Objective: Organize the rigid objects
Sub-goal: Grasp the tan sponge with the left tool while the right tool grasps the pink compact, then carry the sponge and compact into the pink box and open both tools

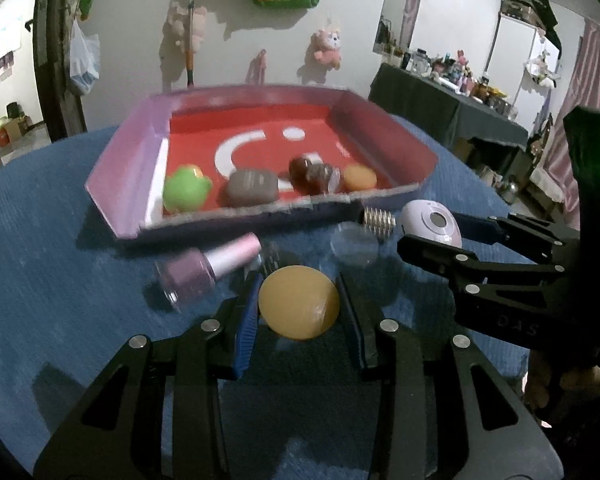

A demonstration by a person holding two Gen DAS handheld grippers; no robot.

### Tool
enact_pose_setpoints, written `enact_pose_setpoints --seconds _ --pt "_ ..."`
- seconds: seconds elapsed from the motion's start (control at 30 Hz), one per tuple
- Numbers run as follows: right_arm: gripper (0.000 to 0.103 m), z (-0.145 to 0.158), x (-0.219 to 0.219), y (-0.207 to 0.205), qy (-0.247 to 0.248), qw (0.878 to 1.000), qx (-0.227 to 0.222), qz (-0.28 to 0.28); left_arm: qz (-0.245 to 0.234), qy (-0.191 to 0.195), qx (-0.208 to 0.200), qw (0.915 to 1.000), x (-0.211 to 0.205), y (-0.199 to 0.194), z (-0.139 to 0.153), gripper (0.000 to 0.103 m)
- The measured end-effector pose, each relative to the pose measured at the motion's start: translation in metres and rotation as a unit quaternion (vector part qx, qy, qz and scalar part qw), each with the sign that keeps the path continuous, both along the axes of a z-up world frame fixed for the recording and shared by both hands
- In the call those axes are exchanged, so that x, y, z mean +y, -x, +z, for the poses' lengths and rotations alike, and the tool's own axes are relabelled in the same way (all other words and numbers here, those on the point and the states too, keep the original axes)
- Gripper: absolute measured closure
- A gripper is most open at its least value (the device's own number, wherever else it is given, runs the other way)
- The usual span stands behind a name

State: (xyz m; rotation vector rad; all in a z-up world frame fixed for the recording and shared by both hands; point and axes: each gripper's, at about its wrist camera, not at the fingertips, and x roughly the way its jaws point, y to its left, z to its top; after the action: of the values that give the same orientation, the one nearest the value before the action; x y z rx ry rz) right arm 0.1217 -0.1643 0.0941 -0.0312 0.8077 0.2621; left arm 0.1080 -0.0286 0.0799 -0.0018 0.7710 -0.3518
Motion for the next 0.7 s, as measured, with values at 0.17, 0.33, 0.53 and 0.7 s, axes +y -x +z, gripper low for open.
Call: enact_pose_setpoints --seconds 0.17,0.33,0.53,0.7 --pt "0.046 0.021 -0.001 -0.021 -0.001 1.0 -0.014 0.001 -0.013 0.012 -0.008 0.9998 0.001 -0.024 0.025 0.068" --pt "0.046 0.034 -0.004 -0.064 -0.007 1.0 -0.004 0.008 -0.03 0.019 -0.006 0.9993 -0.003 -0.062 0.044 0.068" --pt "0.046 0.029 0.002 -0.118 0.014 0.999 0.025 0.015 -0.047 0.004 0.031 0.9984 -0.014 -0.119 0.04 0.068" --pt "0.046 0.021 0.004 -0.149 0.017 0.998 0.055 0.019 -0.046 -0.022 0.042 0.9978 -0.022 -0.154 0.032 0.068"
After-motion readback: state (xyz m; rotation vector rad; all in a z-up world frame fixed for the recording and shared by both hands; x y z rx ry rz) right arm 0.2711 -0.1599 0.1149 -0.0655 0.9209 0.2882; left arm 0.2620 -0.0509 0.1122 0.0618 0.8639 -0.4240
